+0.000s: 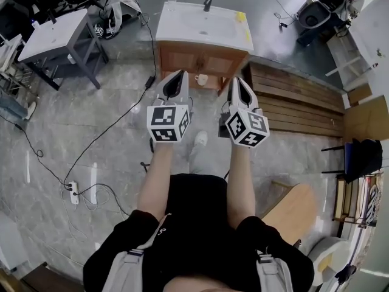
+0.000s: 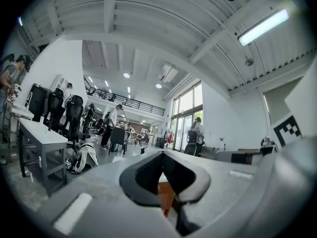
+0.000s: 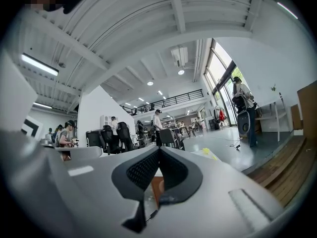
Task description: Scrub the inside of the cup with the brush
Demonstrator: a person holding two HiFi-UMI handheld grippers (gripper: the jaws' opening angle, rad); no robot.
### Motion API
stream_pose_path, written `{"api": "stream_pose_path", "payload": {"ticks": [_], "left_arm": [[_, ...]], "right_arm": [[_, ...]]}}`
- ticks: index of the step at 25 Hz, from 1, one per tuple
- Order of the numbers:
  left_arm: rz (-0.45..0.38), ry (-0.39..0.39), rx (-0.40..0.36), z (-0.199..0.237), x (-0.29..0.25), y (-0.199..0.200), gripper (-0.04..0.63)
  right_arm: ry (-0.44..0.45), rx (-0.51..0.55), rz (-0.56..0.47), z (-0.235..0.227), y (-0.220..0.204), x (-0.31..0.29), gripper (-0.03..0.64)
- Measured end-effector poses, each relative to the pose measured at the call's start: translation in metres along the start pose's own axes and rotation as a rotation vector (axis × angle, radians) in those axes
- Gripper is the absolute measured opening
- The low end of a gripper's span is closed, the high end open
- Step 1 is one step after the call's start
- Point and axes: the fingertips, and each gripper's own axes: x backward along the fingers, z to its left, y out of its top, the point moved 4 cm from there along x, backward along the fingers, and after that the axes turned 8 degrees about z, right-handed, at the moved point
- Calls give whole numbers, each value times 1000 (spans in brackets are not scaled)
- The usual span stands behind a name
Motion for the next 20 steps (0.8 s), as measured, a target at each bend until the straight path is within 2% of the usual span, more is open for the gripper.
{"api": "stream_pose_path", "payload": {"ticks": [7, 12, 20], "left_arm": [[-22, 33, -29, 20, -36, 16, -3], [-28, 57, -51, 38, -87, 23, -3], [-27, 82, -31, 56, -155, 32, -3]], "right_arm": [[39, -26, -35, -15, 13, -45, -1], [63, -41, -60, -37, 24, -102, 0], [103, -68, -54, -73, 37, -177, 0]]}}
